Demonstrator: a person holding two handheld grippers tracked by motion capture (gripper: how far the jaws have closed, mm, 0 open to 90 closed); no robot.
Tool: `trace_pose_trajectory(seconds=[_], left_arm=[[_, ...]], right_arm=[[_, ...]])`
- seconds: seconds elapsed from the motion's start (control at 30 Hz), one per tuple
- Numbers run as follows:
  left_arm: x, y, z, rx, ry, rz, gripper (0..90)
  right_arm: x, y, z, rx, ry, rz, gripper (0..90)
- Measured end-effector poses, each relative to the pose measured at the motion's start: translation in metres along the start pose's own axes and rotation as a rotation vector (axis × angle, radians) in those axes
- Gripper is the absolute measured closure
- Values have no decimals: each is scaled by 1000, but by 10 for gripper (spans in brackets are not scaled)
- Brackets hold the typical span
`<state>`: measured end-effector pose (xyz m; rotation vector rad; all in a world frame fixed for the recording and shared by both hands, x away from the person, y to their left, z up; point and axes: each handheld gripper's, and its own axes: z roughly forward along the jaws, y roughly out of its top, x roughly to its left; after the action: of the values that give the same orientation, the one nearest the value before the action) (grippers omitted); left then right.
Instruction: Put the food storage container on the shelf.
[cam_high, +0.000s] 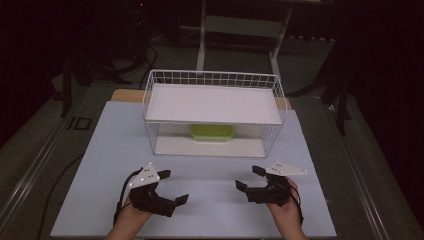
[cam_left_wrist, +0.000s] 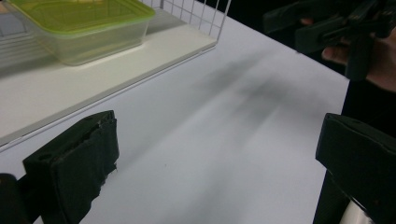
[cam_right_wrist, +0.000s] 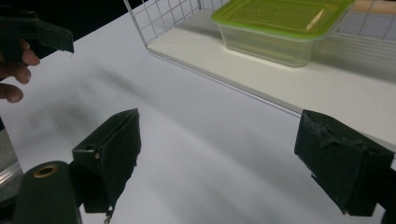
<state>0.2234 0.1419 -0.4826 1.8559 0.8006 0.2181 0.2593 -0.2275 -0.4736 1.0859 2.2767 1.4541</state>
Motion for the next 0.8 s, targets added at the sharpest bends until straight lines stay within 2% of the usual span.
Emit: trace_pose_trajectory(seconds=[0.13, 0.4, 0.53, 0.8], left_arm=[[0, -3, -8, -8, 11, -8, 3], [0, -12, -17, -4, 27, -31, 3], [-1, -16, -19, -1, 35, -23, 3], [1, -22, -19, 6, 51, -18, 3]], right_arm=[[-1, -3, -11, -8, -1, 10, 146], [-2, -9, -24, -13, -3, -3, 146], [-3, -13, -29, -9, 5, -13, 146], [-10, -29, -36, 8, -10, -21, 146]])
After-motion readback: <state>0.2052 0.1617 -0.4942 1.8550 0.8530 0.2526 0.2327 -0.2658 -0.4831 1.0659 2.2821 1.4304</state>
